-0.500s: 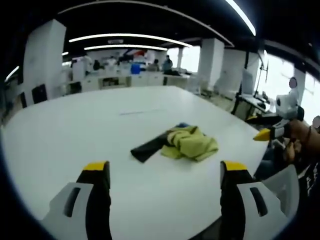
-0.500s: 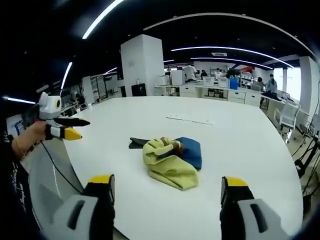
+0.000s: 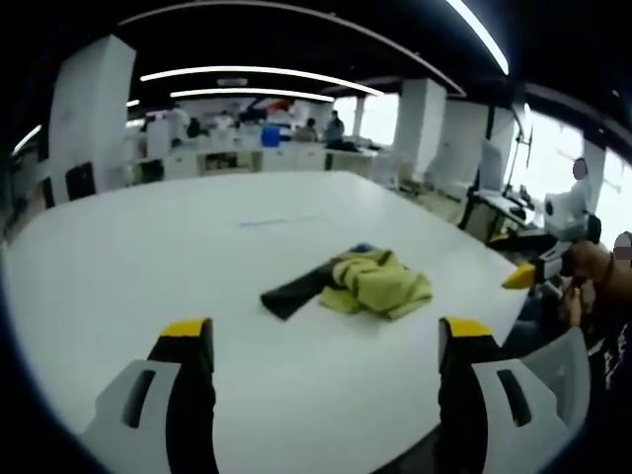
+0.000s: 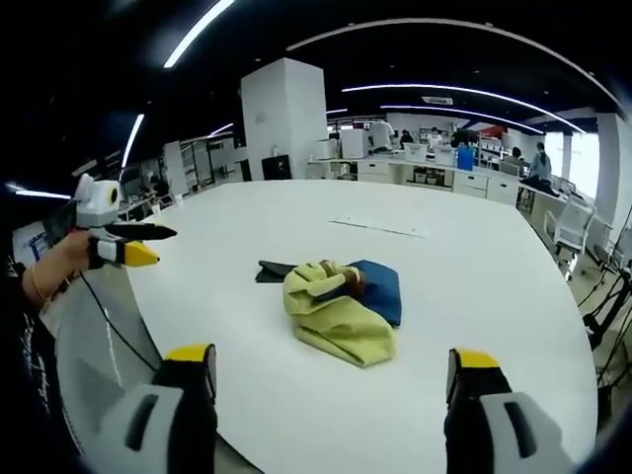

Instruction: Fold the garment on the visible template until the final outline fits inside the template.

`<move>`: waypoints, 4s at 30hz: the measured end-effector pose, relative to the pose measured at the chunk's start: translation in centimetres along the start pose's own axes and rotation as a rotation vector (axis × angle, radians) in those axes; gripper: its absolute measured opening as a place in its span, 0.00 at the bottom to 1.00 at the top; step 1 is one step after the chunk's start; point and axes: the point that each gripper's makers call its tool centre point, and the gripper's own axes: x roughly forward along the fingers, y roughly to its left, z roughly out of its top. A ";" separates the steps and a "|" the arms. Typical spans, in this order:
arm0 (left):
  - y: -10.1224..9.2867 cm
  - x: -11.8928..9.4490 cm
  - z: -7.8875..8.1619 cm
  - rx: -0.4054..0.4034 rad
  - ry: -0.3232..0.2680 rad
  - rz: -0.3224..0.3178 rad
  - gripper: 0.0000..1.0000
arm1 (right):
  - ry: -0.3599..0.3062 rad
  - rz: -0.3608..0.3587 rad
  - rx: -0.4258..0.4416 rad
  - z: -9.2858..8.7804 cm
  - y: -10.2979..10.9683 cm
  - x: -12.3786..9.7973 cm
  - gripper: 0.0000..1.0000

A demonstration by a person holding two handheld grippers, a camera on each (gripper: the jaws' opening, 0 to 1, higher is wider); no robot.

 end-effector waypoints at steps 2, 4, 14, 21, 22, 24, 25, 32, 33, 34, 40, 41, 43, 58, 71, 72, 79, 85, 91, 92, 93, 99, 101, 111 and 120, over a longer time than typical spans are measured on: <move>0.1 -0.1 0.0 0.001 0.001 0.006 0.92 | -0.003 -0.003 0.007 0.1 -0.1 -0.1 0.99; 0.4 -0.1 0.1 0.012 -0.007 0.020 0.94 | -0.004 0.001 0.013 0.1 0.0 -0.1 0.99; 0.7 -0.3 0.2 0.006 -0.005 0.029 0.94 | 0.009 0.022 0.013 -0.2 0.2 0.0 0.99; 0.7 -0.3 0.2 -0.005 -0.012 0.024 0.94 | 0.008 0.032 -0.004 -0.1 0.6 0.3 0.97; 0.7 -0.3 0.1 -0.006 -0.011 0.023 0.93 | 0.008 0.034 -0.007 0.0 0.6 0.4 0.97; 0.7 -0.2 0.1 -0.007 -0.011 0.019 0.93 | 0.011 0.036 -0.014 0.0 0.6 0.5 0.97; 0.7 -0.1 0.1 -0.010 -0.011 0.015 0.92 | 0.010 0.037 -0.017 0.1 0.6 0.6 0.96; 0.9 1.1 0.2 -0.011 -0.014 -0.006 0.88 | -0.006 0.044 -0.026 1.0 -0.2 1.1 0.91; 1.0 1.3 0.2 -0.005 -0.011 -0.002 0.87 | -0.009 0.045 -0.025 1.1 -0.3 1.2 0.90; 1.1 1.5 0.1 -0.003 -0.008 -0.001 0.86 | -0.010 0.047 -0.025 1.2 -0.4 1.3 0.89; 1.5 3.1 0.3 -0.003 -0.019 -0.018 0.81 | -0.025 0.069 -0.028 1.9 -0.9 2.7 0.81; 1.5 3.4 0.3 -0.004 -0.018 -0.024 0.80 | -0.020 0.073 -0.032 1.9 -1.0 3.1 0.79; 1.4 4.2 0.4 -0.011 -0.016 -0.041 0.78 | -0.017 0.078 -0.046 1.9 -1.1 3.8 0.75; 1.7 10.7 -1.1 0.028 0.045 -0.136 0.55 | 0.003 0.132 -0.001 2.1 -2.9 9.3 0.49; 0.1 16.0 -2.0 0.075 0.084 -0.247 0.33 | 0.092 0.176 -0.031 -0.2 -3.2 13.2 0.39; 0.0 16.2 -2.2 0.073 0.088 -0.253 0.31 | 0.097 0.182 -0.032 -0.3 -3.1 13.6 0.38; -0.4 18.4 -3.3 0.078 0.125 -0.282 0.30 | 0.119 0.209 -0.029 -0.8 -3.1 15.0 0.32; -0.8 19.9 -4.0 0.063 0.148 -0.311 0.25 | 0.137 0.217 -0.026 -1.3 -3.6 16.0 0.29; -2.3 20.8 -4.5 0.051 0.161 -0.351 0.21 | 0.157 0.223 -0.056 -1.8 -3.5 16.5 0.22; -2.5 20.9 -4.6 0.056 0.160 -0.357 0.20 | 0.163 0.225 -0.060 -2.0 -3.4 16.5 0.22; -2.7 21.0 -4.7 0.058 0.160 -0.361 0.18 | 0.164 0.228 -0.064 -2.0 -3.3 16.6 0.21; -3.7 21.3 -5.1 0.035 0.177 -0.385 0.16 | 0.176 0.224 -0.099 -2.4 -3.3 16.9 0.16; -4.0 21.4 -5.4 0.027 0.185 -0.390 0.15 | 0.176 0.219 -0.113 -2.4 -3.4 17.0 0.13; -4.6 22.0 -6.3 0.006 0.221 -0.380 0.01 | 0.184 0.200 -0.170 -2.7 -3.6 17.2 0.00; -4.5 21.4 -5.4 0.019 0.199 -0.358 0.00 | 0.140 0.172 -0.192 -1.4 -3.9 16.2 0.00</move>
